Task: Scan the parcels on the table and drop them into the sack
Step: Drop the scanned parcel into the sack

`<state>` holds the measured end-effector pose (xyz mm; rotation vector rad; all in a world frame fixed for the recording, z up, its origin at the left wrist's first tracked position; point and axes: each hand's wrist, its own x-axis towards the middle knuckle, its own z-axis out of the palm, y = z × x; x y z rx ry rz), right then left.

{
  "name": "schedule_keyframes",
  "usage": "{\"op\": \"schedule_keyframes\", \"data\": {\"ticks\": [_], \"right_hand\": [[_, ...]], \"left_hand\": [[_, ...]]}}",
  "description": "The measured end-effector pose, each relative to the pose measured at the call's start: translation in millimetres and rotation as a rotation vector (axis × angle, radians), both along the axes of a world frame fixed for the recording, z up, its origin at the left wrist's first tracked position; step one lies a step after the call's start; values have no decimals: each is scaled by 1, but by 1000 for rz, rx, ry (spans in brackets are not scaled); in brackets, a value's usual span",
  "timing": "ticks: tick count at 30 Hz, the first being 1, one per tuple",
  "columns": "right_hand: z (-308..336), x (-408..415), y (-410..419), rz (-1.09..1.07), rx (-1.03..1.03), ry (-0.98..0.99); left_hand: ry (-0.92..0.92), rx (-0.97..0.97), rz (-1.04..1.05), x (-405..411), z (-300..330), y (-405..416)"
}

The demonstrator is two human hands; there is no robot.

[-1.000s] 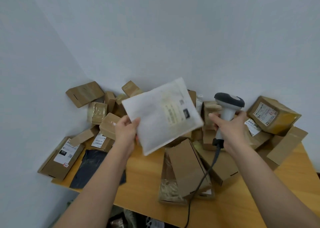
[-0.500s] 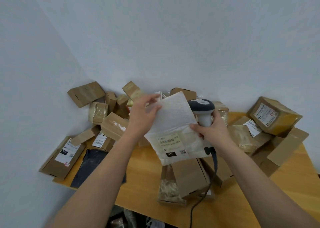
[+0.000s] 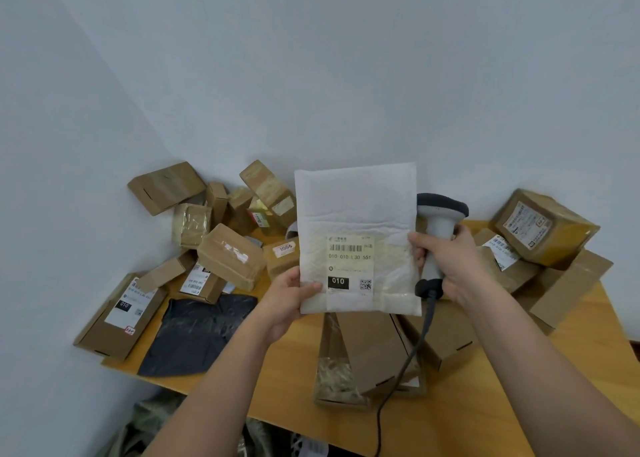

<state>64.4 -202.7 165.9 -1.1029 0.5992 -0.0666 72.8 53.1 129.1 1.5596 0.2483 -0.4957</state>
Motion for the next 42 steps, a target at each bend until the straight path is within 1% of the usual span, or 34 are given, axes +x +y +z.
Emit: {"op": "schedule_keyframes", "data": {"ticks": [3,5,8,11,14,18,24,34,42], "right_hand": [[7,0,0,45,-88,17],[17,-2,2,136,-96,24],[38,-9,10,299,-82,12],[61,-17,18,440,-123,-57],[82,-23,23,533,-154,-123],[106,-30,25,596,-178,-172],[126,-42,26,629,-178,-227],[134,-49,16,582,-205,-232],[133,-49,9,634,-201,-235]], "left_hand": [[-47,-2,111,5,-1,7],[-53,7,237,11,-4,11],[-18,-47,425,22,-11,18],[12,-93,542,29,-15,25],[32,-96,609,35,-19,33],[35,-93,665,37,-21,40],[34,-83,714,40,-23,49],[45,-66,733,43,-28,49],[24,-122,736,40,-36,44]]}}
